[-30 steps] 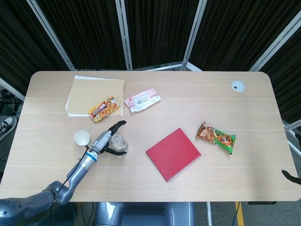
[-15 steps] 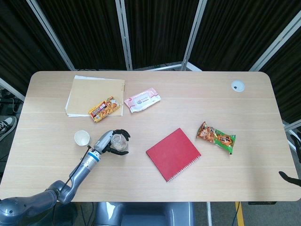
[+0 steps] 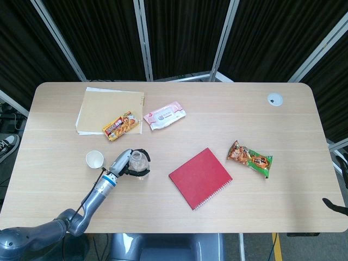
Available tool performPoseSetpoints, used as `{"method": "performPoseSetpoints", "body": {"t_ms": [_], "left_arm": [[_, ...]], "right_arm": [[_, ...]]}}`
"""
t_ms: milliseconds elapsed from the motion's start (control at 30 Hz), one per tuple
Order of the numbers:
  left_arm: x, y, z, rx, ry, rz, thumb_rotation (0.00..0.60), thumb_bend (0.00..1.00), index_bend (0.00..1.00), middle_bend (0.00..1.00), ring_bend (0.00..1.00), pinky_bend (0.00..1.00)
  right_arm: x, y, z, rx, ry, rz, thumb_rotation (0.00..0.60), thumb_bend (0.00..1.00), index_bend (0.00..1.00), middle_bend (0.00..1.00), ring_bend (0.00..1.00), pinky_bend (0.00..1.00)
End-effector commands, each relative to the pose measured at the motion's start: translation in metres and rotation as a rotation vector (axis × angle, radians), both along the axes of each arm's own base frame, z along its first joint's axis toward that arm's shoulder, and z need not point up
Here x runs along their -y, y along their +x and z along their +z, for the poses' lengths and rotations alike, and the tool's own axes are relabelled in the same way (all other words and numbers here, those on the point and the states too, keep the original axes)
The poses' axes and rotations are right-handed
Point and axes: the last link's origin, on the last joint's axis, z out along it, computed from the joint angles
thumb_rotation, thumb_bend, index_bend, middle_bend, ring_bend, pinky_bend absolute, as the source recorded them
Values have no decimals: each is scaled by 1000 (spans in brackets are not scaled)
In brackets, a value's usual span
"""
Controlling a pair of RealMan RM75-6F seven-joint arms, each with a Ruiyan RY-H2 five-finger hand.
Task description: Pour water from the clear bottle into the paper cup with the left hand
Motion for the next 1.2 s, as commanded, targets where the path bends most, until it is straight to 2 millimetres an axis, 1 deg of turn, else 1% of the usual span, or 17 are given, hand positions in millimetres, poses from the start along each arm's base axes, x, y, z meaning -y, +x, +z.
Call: {"method": "performPoseSetpoints", "body": {"t_ms": [33, 167, 333, 400, 467, 600, 633, 700, 767, 867, 967, 1033, 1067, 1133, 1200], "left_arm": [[-3, 5, 10, 28, 17, -9, 600, 448, 550, 463, 384, 411], [-10, 14, 29, 61, 49, -31, 600, 449, 552, 464, 385, 410], [-23, 24, 64, 76, 106, -55, 600, 448, 553, 463, 385, 410], [-29, 25, 83, 77, 122, -56, 600, 448, 553, 464, 385, 410], [-36, 22, 103, 47, 156, -58, 600, 448, 553, 463, 384, 410], [-48, 6, 142, -9, 209, -28, 600, 447, 553, 464, 385, 410], [-51, -1, 155, -28, 232, -14, 600, 447, 553, 464, 385, 410], [-54, -14, 171, -59, 253, 10, 600, 448, 553, 464, 385, 411], [-56, -30, 185, -107, 265, 31, 600, 448, 554, 465, 385, 410], [-54, -62, 203, -194, 266, 75, 600, 449, 556, 464, 385, 410], [-52, -92, 215, -262, 271, 112, 600, 448, 556, 465, 385, 410], [-50, -109, 220, -314, 275, 123, 600, 450, 557, 464, 385, 410], [-50, -114, 221, -331, 276, 125, 600, 449, 557, 464, 385, 410], [-46, -135, 223, -424, 265, 127, 600, 449, 564, 464, 385, 410], [-44, -146, 223, -478, 254, 122, 600, 450, 572, 464, 385, 410]], "right_arm": [[0, 0, 0, 0, -1, -1, 600, 0, 0, 0, 0, 0], [-1, 0, 0, -1, 0, -1, 600, 0, 0, 0, 0, 0], [-2, 1, 1, -2, -4, 1, 600, 0, 0, 0, 0, 0], [-3, 2, 1, -3, -5, 3, 600, 0, 0, 0, 0, 0], [-3, 2, 1, -4, -4, 3, 600, 0, 0, 0, 0, 0], [-5, 3, 1, -7, -5, 6, 600, 0, 0, 0, 0, 0], [-5, 4, 1, -7, -6, 7, 600, 0, 0, 0, 0, 0], [-6, 5, 1, -9, -6, 9, 600, 0, 0, 0, 0, 0], [-7, 5, 0, -13, -4, 11, 600, 0, 0, 0, 0, 0], [-8, 7, -2, -20, 1, 12, 600, 0, 0, 0, 0, 0], [-8, 8, -4, -26, 3, 12, 600, 0, 0, 0, 0, 0], [-7, 10, -5, -28, 3, 15, 600, 0, 0, 0, 0, 0], [-7, 10, -5, -30, 2, 16, 600, 0, 0, 0, 0, 0], [-7, 11, -6, -34, 5, 19, 600, 0, 0, 0, 0, 0], [-6, 10, -7, -37, 6, 16, 600, 0, 0, 0, 0, 0]]}}
